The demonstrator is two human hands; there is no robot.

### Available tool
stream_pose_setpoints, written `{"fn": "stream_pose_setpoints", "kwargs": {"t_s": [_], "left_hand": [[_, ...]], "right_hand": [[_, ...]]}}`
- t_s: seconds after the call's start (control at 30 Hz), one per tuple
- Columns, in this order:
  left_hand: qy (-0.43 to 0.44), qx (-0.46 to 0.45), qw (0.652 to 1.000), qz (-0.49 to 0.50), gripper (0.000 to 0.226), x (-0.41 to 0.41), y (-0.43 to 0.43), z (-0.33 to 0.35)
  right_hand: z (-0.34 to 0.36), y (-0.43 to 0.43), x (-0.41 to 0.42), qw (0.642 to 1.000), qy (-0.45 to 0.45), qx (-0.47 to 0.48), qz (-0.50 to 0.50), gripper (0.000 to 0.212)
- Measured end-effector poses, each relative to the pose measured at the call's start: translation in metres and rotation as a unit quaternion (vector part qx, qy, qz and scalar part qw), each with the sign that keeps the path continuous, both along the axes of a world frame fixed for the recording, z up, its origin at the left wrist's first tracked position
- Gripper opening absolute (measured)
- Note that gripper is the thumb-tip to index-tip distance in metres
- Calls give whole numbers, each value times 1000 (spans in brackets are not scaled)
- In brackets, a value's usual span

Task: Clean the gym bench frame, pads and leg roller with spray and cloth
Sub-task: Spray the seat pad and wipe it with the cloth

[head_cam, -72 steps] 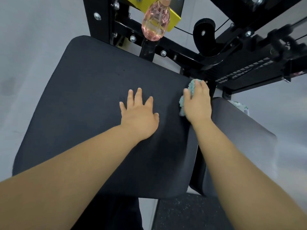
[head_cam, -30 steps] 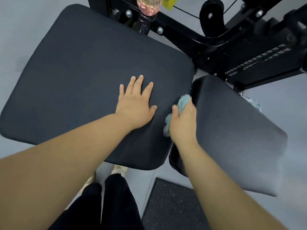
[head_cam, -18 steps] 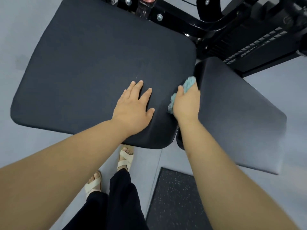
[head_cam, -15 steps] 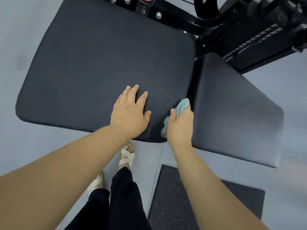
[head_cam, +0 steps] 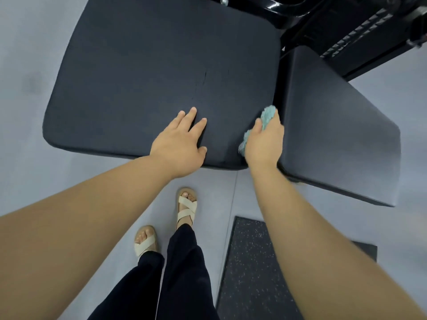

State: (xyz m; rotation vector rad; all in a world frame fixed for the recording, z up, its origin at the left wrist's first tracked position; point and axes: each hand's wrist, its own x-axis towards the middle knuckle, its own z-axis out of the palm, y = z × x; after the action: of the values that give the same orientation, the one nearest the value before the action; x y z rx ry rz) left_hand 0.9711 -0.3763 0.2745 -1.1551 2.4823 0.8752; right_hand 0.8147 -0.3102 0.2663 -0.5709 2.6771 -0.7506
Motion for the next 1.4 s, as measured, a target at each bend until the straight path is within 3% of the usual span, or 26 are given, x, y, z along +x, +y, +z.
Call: {"fn": "stream_pose_setpoints", "kwargs": {"t_s": [0.17, 0.33, 0.43, 0.57, 0.73, 0.9, 0.97, 1.07, 1.17, 1.27, 1.33, 1.4], "left_hand": [[-22, -2, 999, -24, 64, 3, 0, 3], [-46, 0, 998, -34, 63, 2, -1, 3], [-49, 2, 998, -31, 63, 0, 0, 1], [-46, 0, 999, -24, 63, 0, 4, 1], [7, -2, 1000, -10, 65, 4, 9, -9], [71, -1, 997, 16, 64, 9, 13, -15], [95, 3, 995, 36, 61, 12, 18, -14], [154, 11, 984, 93, 53, 18, 34, -14], [243, 31, 947, 209, 40, 26, 50, -10], [285, 65, 889, 352, 31, 32, 70, 3], [296, 93, 860, 405, 29, 29, 84, 9], [306, 90, 844, 431, 32, 28, 97, 10]], "right_hand": [[-3, 47, 44, 999, -15, -28, 4, 48], [6, 3, 7, 998, 32, 37, 38, 51], [8, -17, -14, 999, -2, 46, 15, 51], [-2, 10, 2, 998, -46, -10, -49, 46], [-15, 64, 58, 986, -102, -100, -91, 45], [-16, 33, 35, 964, -126, -131, -193, 39], [-15, 35, 46, 966, -122, -129, -188, 40], [-4, 63, 85, 967, -153, -149, -140, 45], [8, 89, 96, 969, -184, -142, -83, 40], [28, 93, 89, 971, -49, -188, 140, 41], [21, 78, 63, 929, 93, -189, 305, 39], [6, 52, 37, 885, 189, -102, 414, 39]]}}
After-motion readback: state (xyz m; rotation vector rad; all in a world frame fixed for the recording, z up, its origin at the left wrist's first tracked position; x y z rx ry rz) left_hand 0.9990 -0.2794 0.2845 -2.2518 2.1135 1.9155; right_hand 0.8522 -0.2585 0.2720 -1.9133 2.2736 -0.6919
